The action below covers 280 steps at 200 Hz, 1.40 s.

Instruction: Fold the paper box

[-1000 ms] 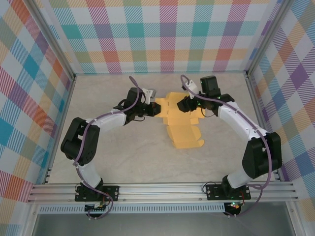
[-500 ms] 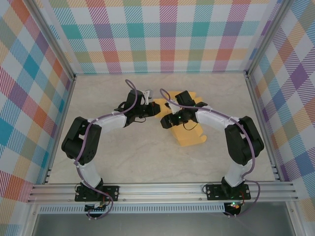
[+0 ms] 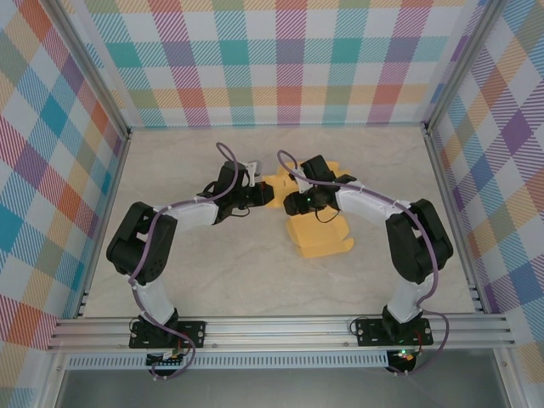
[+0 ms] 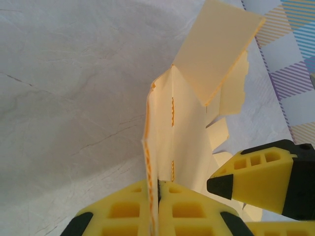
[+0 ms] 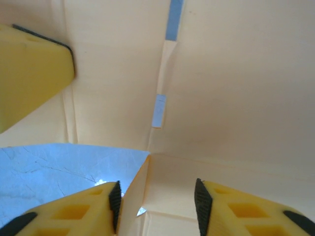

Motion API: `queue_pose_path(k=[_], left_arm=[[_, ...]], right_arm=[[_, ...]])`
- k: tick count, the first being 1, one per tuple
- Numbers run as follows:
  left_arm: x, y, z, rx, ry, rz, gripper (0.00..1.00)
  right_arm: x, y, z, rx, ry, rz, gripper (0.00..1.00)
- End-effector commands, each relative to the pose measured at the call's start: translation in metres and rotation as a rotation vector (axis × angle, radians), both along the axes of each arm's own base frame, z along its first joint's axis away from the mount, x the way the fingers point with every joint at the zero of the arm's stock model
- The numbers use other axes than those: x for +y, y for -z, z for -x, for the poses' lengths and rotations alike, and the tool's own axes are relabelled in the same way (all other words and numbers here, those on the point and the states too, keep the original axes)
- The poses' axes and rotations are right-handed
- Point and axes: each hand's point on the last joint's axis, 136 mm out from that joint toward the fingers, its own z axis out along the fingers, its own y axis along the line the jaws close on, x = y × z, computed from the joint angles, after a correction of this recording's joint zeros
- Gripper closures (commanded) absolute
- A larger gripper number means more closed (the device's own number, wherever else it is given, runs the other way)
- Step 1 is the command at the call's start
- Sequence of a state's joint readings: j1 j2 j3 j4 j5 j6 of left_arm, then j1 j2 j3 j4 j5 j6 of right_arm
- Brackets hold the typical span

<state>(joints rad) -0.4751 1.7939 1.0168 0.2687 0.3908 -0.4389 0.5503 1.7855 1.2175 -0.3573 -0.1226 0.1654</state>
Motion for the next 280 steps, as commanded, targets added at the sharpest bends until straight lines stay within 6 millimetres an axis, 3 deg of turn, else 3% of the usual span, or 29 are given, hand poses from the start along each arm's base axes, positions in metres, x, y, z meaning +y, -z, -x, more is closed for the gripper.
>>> queue_pose_path(k=[1, 83, 99, 121, 149, 179, 211, 219, 224, 236, 248, 280], left_arm=[[0.002, 0.007, -0.003, -0.056, 0.015, -0.027, 1.0], [-0.008, 0.012, -0.01, -0.217, 0.058, 0.012, 0.96], [-0.012, 0.008, -0.009, -0.241, 0.073, 0.039, 0.84], [-0.011, 0.001, -0.004, -0.275, 0.078, 0.075, 0.54], [-0.002, -0.006, 0.002, -0.284, 0.086, 0.097, 0.41], [0.019, -0.028, 0.003, -0.304, 0.042, 0.143, 0.37], [0.043, -0.074, 0.012, -0.37, 0.041, 0.208, 0.31], [0.051, -0.083, 0.013, -0.386, 0.025, 0.208, 0.22], [0.057, -0.087, 0.013, -0.391, 0.009, 0.205, 0.02], [0.072, -0.096, 0.012, -0.403, -0.037, 0.196, 0.0], [0.088, -0.097, 0.006, -0.385, -0.111, 0.168, 0.0], [0.123, -0.066, -0.013, -0.286, -0.268, 0.031, 0.0]], right_arm=[[-0.002, 0.005, -0.003, 0.011, -0.005, 0.012, 0.61], [0.011, 0.028, 0.011, 0.089, -0.048, -0.065, 0.85], [0.014, 0.029, 0.01, 0.093, -0.052, -0.076, 0.88], [0.014, 0.03, 0.009, 0.076, -0.064, -0.078, 0.9], [0.014, 0.032, 0.008, 0.02, -0.114, -0.078, 0.91], [0.024, 0.03, 0.011, -0.055, -0.214, -0.125, 0.94], [0.027, 0.024, 0.011, -0.124, -0.282, -0.133, 0.93], [0.028, 0.023, 0.01, -0.134, -0.288, -0.135, 0.93], [0.028, 0.023, 0.009, -0.137, -0.29, -0.135, 0.93], [0.03, 0.025, 0.009, -0.137, -0.293, -0.138, 0.93], [0.032, 0.026, 0.009, -0.138, -0.303, -0.152, 0.92], [0.036, 0.028, 0.007, -0.148, -0.318, -0.166, 0.91]])
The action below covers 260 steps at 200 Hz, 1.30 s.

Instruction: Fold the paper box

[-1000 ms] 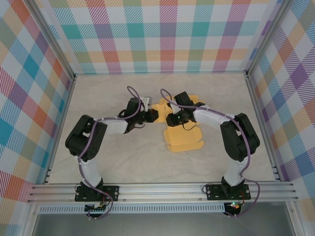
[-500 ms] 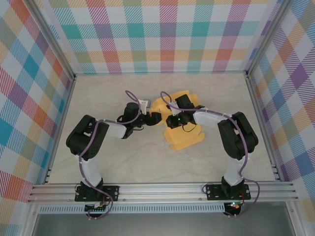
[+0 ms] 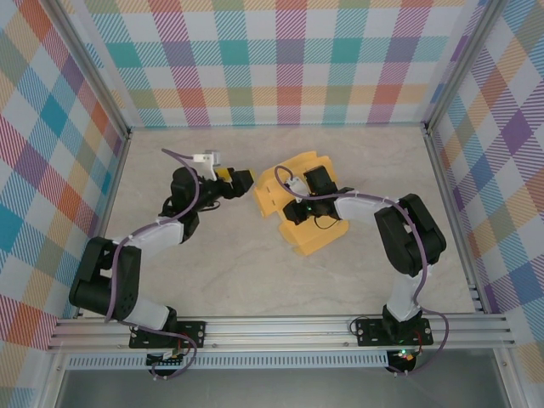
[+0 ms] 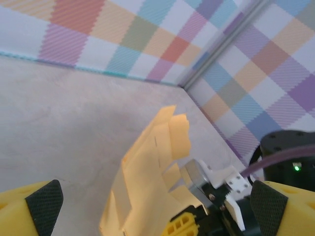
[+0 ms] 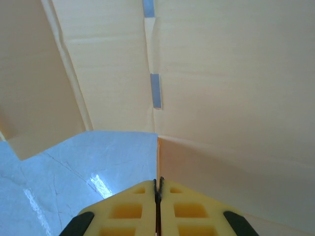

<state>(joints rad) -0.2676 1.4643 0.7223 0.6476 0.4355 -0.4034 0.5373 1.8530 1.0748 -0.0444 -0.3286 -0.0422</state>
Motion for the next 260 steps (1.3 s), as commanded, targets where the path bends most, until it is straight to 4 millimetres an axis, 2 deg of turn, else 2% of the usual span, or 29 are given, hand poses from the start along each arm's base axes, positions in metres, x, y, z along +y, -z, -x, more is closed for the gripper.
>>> queue_pose_path(k=[1, 13, 30, 48, 72, 102, 122, 138, 166, 197, 218, 239, 260], left_arm=[[0.028, 0.037, -0.013, 0.136, -0.127, -0.078, 0.0], [0.026, 0.045, -0.018, 0.166, -0.102, -0.088, 0.0], [0.018, 0.06, -0.025, 0.213, -0.067, -0.081, 0.11], [0.016, 0.072, -0.031, 0.26, -0.078, -0.016, 0.13], [0.004, 0.07, -0.047, 0.28, -0.05, 0.102, 0.14], [-0.008, 0.065, -0.071, 0.283, -0.001, 0.075, 0.18], [-0.016, 0.07, -0.076, 0.295, 0.035, 0.079, 0.25], [-0.02, 0.082, -0.073, 0.328, 0.049, 0.038, 0.28], [-0.003, 0.115, -0.062, 0.441, -0.005, -0.154, 0.27], [0.008, 0.135, -0.045, 0.539, -0.005, -0.31, 0.28], [0.0, 0.139, -0.033, 0.575, 0.036, -0.304, 0.29], [-0.01, 0.147, -0.024, 0.62, 0.052, -0.302, 0.31], [-0.025, 0.151, -0.018, 0.648, 0.095, -0.295, 0.37]], right_arm=[[0.008, -0.001, 0.0, -0.031, -0.051, -0.034, 0.91], [0.009, -0.001, 0.001, -0.031, -0.061, -0.039, 0.9], [0.01, 0.001, -0.001, -0.032, -0.064, -0.037, 0.9], [0.012, 0.0, -0.002, -0.034, -0.07, -0.042, 0.89], [0.015, -0.003, -0.004, -0.04, -0.076, -0.054, 0.87], [0.018, -0.004, -0.006, -0.059, -0.102, -0.049, 0.85], [0.017, -0.004, -0.01, -0.061, -0.087, -0.042, 0.84], [0.015, -0.005, -0.013, -0.068, -0.07, -0.033, 0.81], [0.011, -0.017, -0.016, -0.051, -0.01, -0.057, 0.74], [0.006, -0.037, -0.022, -0.047, 0.031, -0.096, 0.66], [0.002, -0.052, -0.028, -0.05, 0.059, -0.123, 0.6], [-0.002, -0.066, -0.036, -0.05, 0.101, -0.146, 0.59], [-0.005, -0.079, -0.044, -0.059, 0.145, -0.153, 0.54]])
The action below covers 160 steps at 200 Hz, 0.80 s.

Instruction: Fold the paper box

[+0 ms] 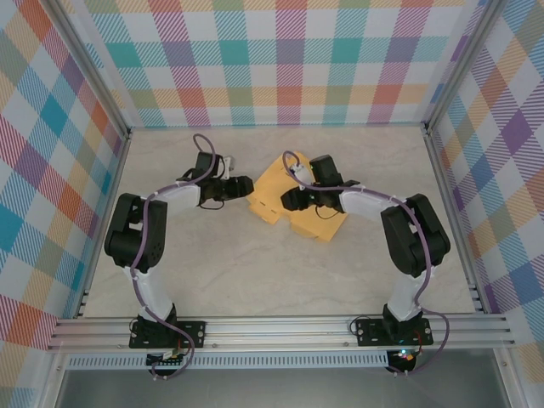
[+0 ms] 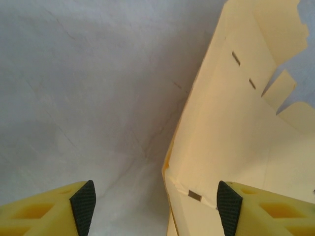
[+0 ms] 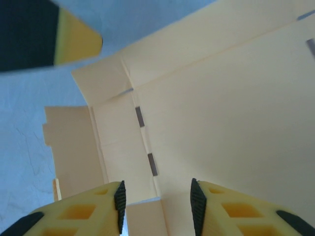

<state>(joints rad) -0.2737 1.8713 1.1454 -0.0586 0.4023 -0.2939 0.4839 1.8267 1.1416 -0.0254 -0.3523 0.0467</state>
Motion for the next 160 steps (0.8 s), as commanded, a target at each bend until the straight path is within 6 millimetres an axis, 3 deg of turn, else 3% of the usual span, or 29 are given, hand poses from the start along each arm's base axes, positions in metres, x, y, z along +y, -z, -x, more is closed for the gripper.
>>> queue_pose_path(k=[1, 20, 41, 95, 117, 136, 160], left_arm=[[-0.019, 0.008, 0.013, 0.064, 0.062, -0.004, 0.37], [-0.028, 0.009, 0.016, 0.067, 0.09, -0.01, 0.42], [-0.029, 0.012, 0.016, 0.083, 0.099, -0.034, 0.55], [-0.025, 0.012, 0.013, 0.055, 0.128, -0.114, 0.77], [-0.028, 0.009, 0.011, 0.03, 0.163, -0.14, 0.91], [-0.033, -0.002, 0.009, -0.044, 0.207, -0.168, 0.96], [-0.035, -0.024, 0.006, -0.181, 0.235, -0.239, 0.98]], right_arm=[[0.001, -0.039, -0.011, -0.031, 0.051, -0.054, 0.54], [-0.005, -0.047, -0.02, -0.032, 0.12, -0.051, 0.53], [-0.015, -0.054, -0.029, -0.024, 0.221, -0.044, 0.52], [-0.021, -0.07, -0.032, 0.002, 0.31, -0.087, 0.52], [-0.024, -0.071, -0.034, 0.043, 0.363, -0.101, 0.52], [-0.04, -0.076, -0.035, 0.164, 0.524, -0.136, 0.53], [-0.059, -0.082, -0.028, 0.423, 0.769, -0.208, 0.43]])
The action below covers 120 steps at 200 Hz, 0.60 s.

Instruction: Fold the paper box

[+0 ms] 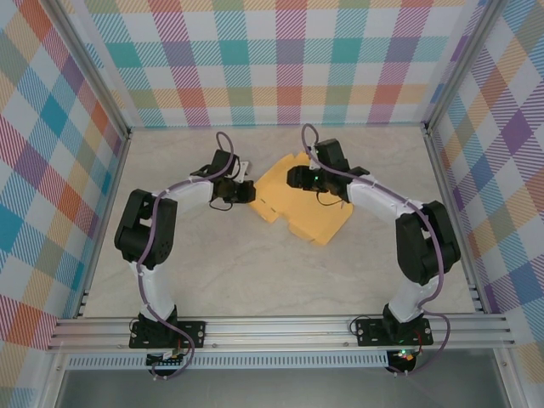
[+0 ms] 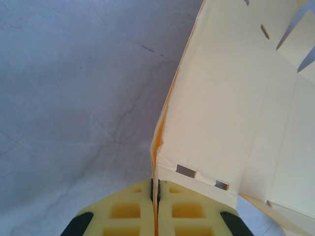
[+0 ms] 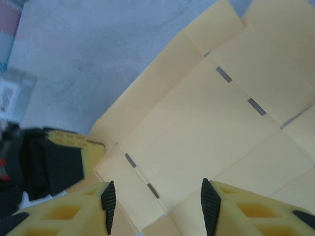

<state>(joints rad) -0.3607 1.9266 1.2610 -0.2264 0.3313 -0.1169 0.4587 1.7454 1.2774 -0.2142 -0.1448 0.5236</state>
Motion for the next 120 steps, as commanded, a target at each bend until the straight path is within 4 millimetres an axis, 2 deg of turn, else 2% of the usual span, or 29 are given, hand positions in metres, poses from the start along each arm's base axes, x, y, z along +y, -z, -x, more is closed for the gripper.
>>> queue_pose_path(k=[1, 16, 37, 42, 60, 75, 120], left_arm=[[-0.008, -0.035, -0.006, -0.18, 0.075, -0.064, 0.98], [-0.011, -0.049, -0.008, -0.259, 0.08, -0.081, 0.98], [-0.016, -0.064, -0.01, -0.352, 0.098, -0.107, 0.99], [-0.018, -0.067, -0.01, -0.372, 0.107, -0.117, 0.99], [-0.024, -0.078, -0.007, -0.442, 0.127, -0.135, 0.99], [-0.026, -0.085, -0.004, -0.493, 0.144, -0.147, 0.98], [-0.033, -0.084, 0.006, -0.546, 0.186, -0.201, 0.99]], right_arm=[[-0.024, -0.03, 0.003, 0.211, 0.292, -0.14, 0.43], [-0.022, -0.036, 0.005, 0.297, 0.371, -0.251, 0.46], [-0.013, -0.036, 0.003, 0.393, 0.463, -0.388, 0.24], [-0.011, -0.033, 0.002, 0.437, 0.487, -0.409, 0.22], [0.0, -0.019, -0.003, 0.568, 0.528, -0.468, 0.24], [0.014, -0.016, -0.012, 0.609, 0.526, -0.524, 0.25], [0.025, -0.023, -0.032, 0.606, 0.557, -0.554, 0.32]])
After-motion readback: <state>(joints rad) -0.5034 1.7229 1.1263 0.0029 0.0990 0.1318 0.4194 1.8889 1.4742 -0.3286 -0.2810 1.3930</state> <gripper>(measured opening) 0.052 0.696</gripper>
